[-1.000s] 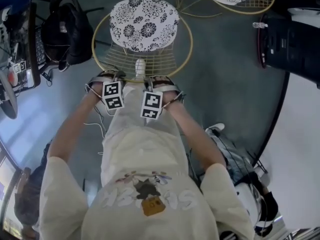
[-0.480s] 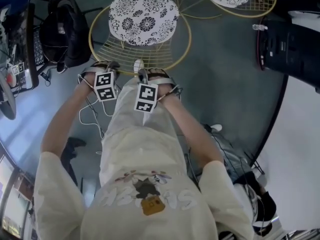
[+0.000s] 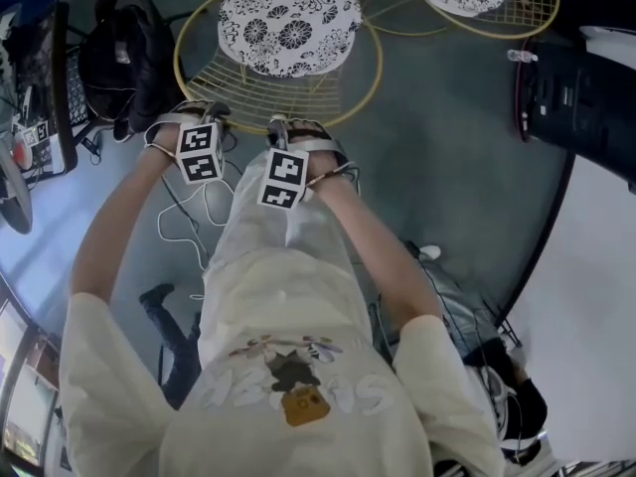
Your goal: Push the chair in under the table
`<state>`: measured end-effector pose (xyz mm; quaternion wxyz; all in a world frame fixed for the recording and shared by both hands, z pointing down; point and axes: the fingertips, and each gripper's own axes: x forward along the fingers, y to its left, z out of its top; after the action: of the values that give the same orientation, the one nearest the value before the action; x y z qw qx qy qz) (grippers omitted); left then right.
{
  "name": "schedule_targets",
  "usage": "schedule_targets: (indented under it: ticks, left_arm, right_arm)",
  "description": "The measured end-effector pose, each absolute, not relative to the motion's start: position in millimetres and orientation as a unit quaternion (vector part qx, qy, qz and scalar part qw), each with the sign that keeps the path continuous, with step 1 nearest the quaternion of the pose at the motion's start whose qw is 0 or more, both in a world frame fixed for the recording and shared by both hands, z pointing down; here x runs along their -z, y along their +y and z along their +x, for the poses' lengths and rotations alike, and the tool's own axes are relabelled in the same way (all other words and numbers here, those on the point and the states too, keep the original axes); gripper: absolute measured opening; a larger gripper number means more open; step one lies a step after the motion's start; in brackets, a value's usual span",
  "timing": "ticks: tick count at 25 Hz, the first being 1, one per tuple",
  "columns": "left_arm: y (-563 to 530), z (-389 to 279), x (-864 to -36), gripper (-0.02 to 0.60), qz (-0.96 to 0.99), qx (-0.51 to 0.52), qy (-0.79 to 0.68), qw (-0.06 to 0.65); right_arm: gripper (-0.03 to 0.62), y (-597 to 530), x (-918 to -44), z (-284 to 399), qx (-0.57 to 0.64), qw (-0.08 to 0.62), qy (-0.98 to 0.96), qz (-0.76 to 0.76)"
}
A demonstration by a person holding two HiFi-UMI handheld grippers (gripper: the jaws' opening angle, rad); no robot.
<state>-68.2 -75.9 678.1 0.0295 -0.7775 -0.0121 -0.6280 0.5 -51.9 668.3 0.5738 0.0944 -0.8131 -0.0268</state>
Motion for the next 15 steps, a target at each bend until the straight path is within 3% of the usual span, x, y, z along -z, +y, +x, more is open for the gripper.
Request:
schedule_targets:
  ticks: [11, 15]
  left_arm:
    - [-83, -73, -679, 0.1, -0.773, 0.633, 0.0, 0.04]
    - [-68, -70, -685, 0.1, -0.769, 0.633, 0.012, 0.088]
  right_arm:
    - [0.052, -58, -667, -4, 0.017, 0.561, -0.82, 0.114]
    - [0.054, -40, -670, 1, 0.025, 0.542, -0.827, 0.147]
